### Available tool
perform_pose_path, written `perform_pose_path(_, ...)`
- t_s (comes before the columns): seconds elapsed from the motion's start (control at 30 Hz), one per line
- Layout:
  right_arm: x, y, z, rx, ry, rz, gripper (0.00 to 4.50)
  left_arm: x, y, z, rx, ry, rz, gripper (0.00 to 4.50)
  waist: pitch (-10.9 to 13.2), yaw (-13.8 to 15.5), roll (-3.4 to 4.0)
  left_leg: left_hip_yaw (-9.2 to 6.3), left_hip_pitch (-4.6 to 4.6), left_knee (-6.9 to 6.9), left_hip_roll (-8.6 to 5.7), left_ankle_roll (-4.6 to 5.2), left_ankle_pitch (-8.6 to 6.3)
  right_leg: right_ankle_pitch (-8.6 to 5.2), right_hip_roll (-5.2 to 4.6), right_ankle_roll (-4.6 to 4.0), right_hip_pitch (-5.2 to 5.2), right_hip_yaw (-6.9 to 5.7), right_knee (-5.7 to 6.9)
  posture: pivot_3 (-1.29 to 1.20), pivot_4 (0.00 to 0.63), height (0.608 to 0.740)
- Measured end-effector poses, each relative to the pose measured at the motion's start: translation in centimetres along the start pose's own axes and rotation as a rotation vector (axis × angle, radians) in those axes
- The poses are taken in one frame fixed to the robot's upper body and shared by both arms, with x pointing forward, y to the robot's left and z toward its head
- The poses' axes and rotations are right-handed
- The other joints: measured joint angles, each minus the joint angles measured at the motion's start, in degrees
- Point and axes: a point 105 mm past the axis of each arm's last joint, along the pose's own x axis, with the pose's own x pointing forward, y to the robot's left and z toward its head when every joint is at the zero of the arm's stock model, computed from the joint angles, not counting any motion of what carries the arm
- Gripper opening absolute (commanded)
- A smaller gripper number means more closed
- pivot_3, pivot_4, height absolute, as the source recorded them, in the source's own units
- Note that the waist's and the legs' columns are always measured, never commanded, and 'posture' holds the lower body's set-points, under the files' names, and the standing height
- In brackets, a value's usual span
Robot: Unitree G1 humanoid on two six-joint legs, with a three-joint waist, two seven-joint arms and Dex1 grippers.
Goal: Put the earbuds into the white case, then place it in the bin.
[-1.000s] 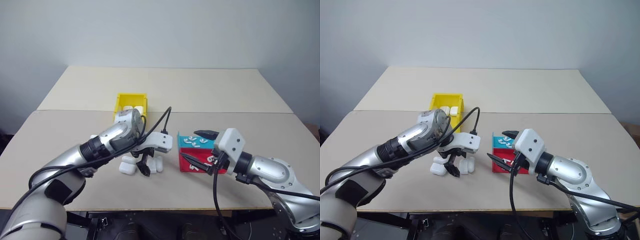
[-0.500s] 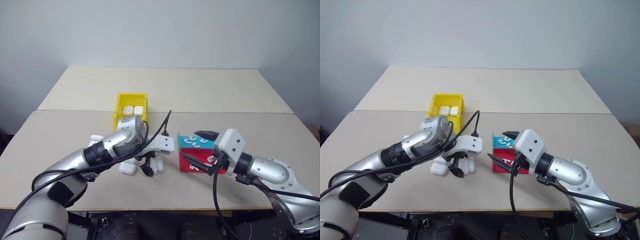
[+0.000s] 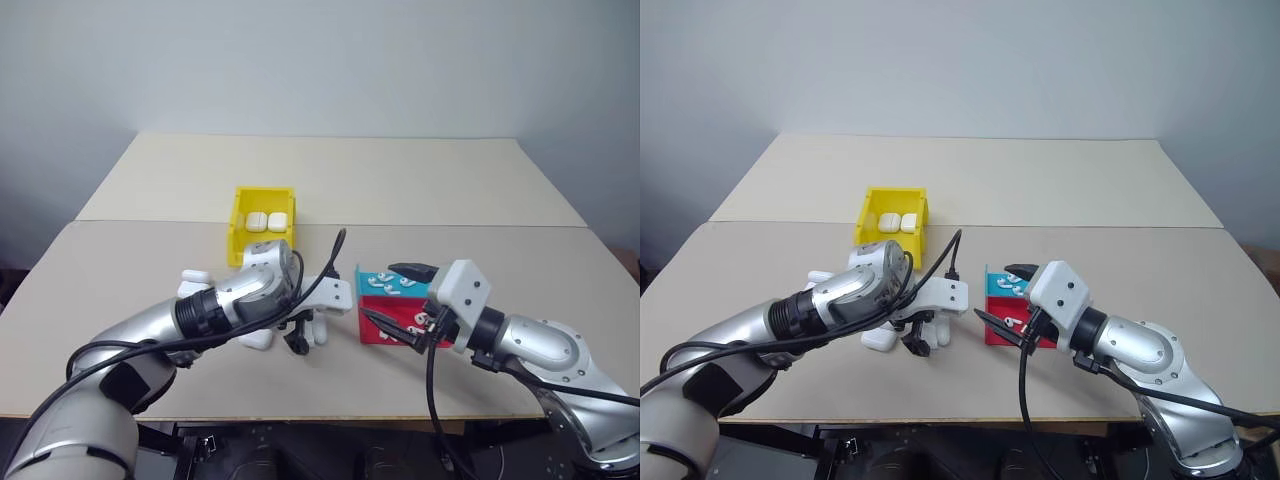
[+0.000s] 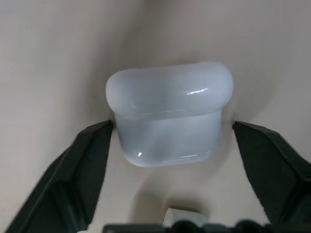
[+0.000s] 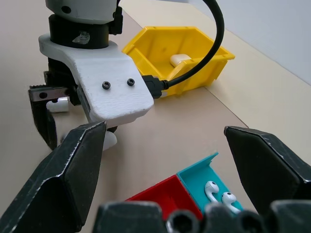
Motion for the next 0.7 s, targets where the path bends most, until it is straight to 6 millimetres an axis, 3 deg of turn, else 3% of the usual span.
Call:
perform_pose_path(0.07,0.0,0.0,0.0,0.001,0.001,0.0,4.5,0.0,0.0,0.0,0.003,0.001,0.007,2.77,0.0,0.0,0.0,0.0,0.0,0.0,0.0,0.0,0.0,0.0,0.0,0.0,0.0,0.0,0.0,0.0,0.15,0.74)
perform_pose_path(0.27,0.0,0.1,0.0,0.0,0.003,0.004,4.5,0.0,0.0,-0.3,-0.011,-0.033,0.028,2.77,0.0,0.0,0.01,0.0,0.0,0.04,0.0,0.01,-0.01,0.0,0.0,0.0,0.01,0.0,0.03,0.0,0.15,0.74)
perform_pose_path(0.43,-0.1,0.2,-0.1,-0.003,0.01,0.017,4.5,-0.5,0.6,-1.3,-0.061,-0.202,0.078,2.77,0.0,0.1,0.03,-0.02,-0.01,0.1,0.03,0.01,-0.01,0.0,0.01,-0.01,0.0,-0.01,0.04,0.0,0.15,0.74)
perform_pose_path(0.7,-0.3,-0.1,-0.5,-0.008,0.032,0.032,4.5,-7.2,5.0,-2.5,-0.062,-0.742,0.358,2.77,0.0,0.1,0.06,0.09,-0.02,0.2,0.04,0.05,-0.03,0.0,-0.01,-0.01,0.04,-0.05,0.03,0.0,0.15,0.74)
